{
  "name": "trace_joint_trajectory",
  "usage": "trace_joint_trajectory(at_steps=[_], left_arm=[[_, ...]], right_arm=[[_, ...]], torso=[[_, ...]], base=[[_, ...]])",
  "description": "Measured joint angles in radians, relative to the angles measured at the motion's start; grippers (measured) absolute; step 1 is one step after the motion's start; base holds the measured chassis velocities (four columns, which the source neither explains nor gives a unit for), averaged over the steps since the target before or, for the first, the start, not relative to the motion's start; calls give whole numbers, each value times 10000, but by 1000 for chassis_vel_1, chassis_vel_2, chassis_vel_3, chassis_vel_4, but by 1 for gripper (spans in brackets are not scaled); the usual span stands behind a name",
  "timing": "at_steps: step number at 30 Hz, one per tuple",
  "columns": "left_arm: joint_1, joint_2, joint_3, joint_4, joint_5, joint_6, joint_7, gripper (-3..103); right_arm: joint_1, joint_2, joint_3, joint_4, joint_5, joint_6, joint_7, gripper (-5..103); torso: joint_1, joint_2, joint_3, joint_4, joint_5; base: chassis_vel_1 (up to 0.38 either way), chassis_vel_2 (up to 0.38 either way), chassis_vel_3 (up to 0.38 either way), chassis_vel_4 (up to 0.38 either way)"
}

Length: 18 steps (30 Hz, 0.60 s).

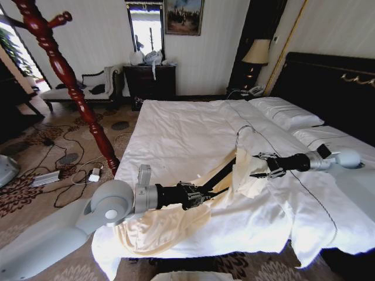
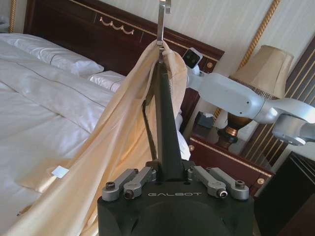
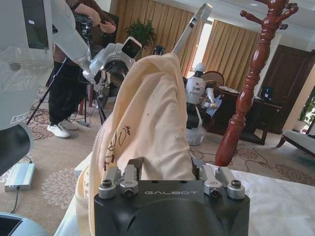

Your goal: Pick up the clothes from the bed and hang them on the clothes hanger.

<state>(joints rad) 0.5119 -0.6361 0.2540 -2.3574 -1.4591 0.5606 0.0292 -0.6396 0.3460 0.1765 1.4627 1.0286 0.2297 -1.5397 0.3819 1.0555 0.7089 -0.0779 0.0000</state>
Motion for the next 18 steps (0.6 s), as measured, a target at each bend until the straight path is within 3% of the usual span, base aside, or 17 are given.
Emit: trace_joint_trajectory(at_steps=[4,6,7,12,18], left_arm=[[-280,-56,158,152,-7,0,-2,21],[-324,-56,160,161,-15,-14,-5,21],[-347,-51,160,166,-16,-33,-23,21],[-335,12,130,168,-10,-38,-209,21],[71,119,-376,18,-11,-23,-875,18]], right_arm=[[-5,23,-8,-30,-36,190,28,28],[-10,23,-8,-31,-49,221,27,28],[-16,26,-9,-33,-73,255,26,24],[-17,79,2,-4,-99,299,30,22],[-34,34,7,50,-134,390,27,22]], torso=[[0,0,0,0,0],[0,0,0,0,0],[0,0,0,0,0],[0,0,0,0,1],[0,0,0,0,0]], base=[[0,0,0,0],[0,0,0,0],[0,0,0,0],[0,0,0,0],[0,0,0,0]])
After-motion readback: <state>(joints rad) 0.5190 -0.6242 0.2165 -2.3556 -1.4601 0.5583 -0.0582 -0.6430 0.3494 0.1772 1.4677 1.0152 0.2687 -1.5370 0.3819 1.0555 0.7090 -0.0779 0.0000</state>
